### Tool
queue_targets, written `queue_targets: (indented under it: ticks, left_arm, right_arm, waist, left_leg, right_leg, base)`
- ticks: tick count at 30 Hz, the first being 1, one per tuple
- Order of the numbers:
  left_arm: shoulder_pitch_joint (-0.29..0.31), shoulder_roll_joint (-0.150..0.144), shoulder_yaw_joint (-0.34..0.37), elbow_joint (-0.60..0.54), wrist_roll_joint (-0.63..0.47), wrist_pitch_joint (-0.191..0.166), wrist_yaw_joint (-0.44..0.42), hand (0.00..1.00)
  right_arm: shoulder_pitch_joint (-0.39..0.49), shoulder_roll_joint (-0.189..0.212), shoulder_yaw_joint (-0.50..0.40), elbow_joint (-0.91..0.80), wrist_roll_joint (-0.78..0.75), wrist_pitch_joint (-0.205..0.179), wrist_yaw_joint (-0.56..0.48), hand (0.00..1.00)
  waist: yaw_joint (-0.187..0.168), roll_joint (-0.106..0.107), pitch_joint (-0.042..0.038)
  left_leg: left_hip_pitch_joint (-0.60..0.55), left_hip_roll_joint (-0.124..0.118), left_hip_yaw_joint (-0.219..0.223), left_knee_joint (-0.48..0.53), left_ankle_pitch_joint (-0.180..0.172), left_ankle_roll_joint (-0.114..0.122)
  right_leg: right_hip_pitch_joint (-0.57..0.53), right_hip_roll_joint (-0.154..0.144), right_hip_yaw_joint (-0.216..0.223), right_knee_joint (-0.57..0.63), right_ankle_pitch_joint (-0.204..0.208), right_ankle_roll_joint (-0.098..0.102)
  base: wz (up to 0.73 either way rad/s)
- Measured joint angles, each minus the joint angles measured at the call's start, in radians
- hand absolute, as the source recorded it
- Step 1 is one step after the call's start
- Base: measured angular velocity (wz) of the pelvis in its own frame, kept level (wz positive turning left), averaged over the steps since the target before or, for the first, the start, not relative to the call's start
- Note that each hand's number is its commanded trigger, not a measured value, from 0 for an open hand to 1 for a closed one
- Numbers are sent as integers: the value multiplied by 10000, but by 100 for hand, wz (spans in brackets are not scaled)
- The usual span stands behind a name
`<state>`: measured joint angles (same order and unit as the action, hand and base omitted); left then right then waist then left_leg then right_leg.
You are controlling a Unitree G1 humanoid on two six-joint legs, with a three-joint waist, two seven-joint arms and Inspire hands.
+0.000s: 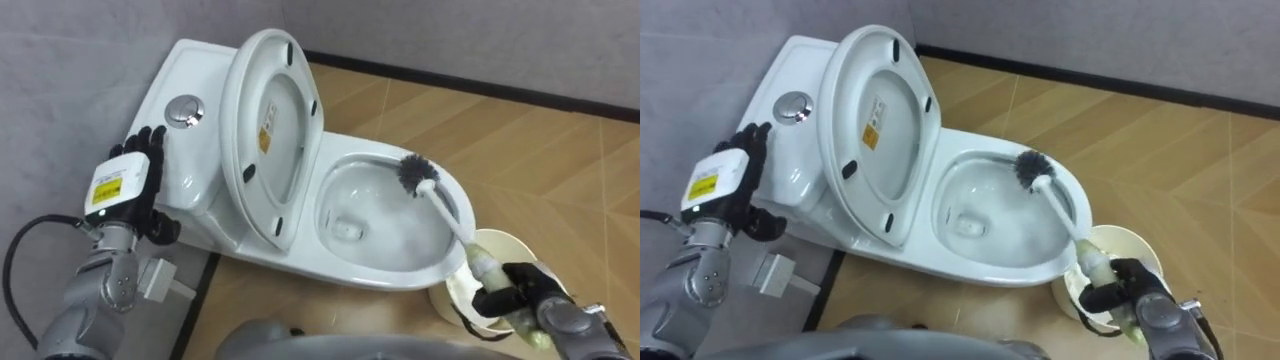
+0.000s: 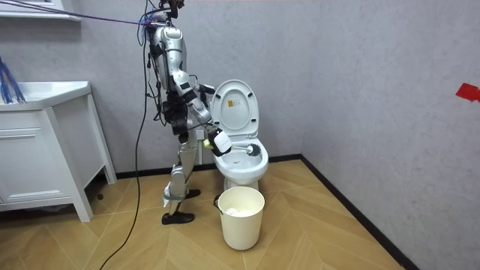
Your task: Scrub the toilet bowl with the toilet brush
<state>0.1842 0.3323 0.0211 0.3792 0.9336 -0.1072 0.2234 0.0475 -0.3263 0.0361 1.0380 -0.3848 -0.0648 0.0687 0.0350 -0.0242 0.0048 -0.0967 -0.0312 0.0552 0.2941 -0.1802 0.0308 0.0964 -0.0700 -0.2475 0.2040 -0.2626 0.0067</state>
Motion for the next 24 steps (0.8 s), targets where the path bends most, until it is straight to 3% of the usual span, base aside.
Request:
queue_targets:
  ticks: [5, 10, 12, 17, 19, 21, 24]
  left_arm:
    - [-343, 315, -119, 171, 15, 0, 3, 0]
    - [-1445, 391, -487, 1361, 0, -26, 24, 0]
    - [-1515, 396, -631, 1525, -4, -44, 128, 0]
    - [-2387, 541, -1086, 2172, -47, -222, 675, 0]
    - [-2872, 884, -1514, 2442, -57, -367, 964, 0]
    - [-3264, 1072, -1897, 2503, -59, -395, 1126, 0]
    - [-3587, 1226, -2132, 2504, -82, -437, 1451, 0]
  right_arm:
    - [68, -110, 741, -470, -1933, 8, -16, 100]
    - [-272, -278, 1410, 2, -3325, 2, -152, 100]
    - [-459, -292, 1419, 171, -3418, 18, -353, 100]
    - [-1120, -562, 1714, 673, -3484, 15, -804, 100]
    - [-1666, -813, 1811, 1070, -3481, -49, -952, 100]
    - [-2025, -1060, 1938, 1353, -3441, -58, -1160, 100]
    - [-2635, -1433, 2327, 1439, -3602, -63, -1292, 100]
  waist:
    - [63, 85, -49]
    - [259, 235, -22]
    - [260, 270, 9]
    - [247, 480, 136]
    - [191, 612, 221]
    - [254, 657, 291]
    - [273, 631, 324]
  left_leg:
    - [-393, 36, 118, 124, -1, -1]
    - [-1220, 73, -74, 498, 18, 38]
    - [-1476, 89, -88, 619, 30, 61]
    - [-2506, 83, -294, 1081, 82, 163]
    - [-3115, -8, -456, 1366, 178, 247]
    - [-3572, -58, -485, 1590, 239, 318]
    - [-4329, -200, -482, 1869, 328, 382]
  right_leg:
    - [-463, 14, -68, 238, 3, -6]
    - [-1224, 4, -157, 698, 2, -8]
    - [-1566, -17, -193, 898, 2, -8]
    - [-2521, -129, -542, 1636, -33, -26]
    - [-3120, -344, -874, 2210, -196, -23]
    - [-3633, -484, -883, 2665, -341, -17]
    - [-4597, -748, -838, 3365, -534, -20]
  base:
    - [-5]
    - [4]
    - [6]
    - [11]
    - [25]
    - [18]
    - [3]
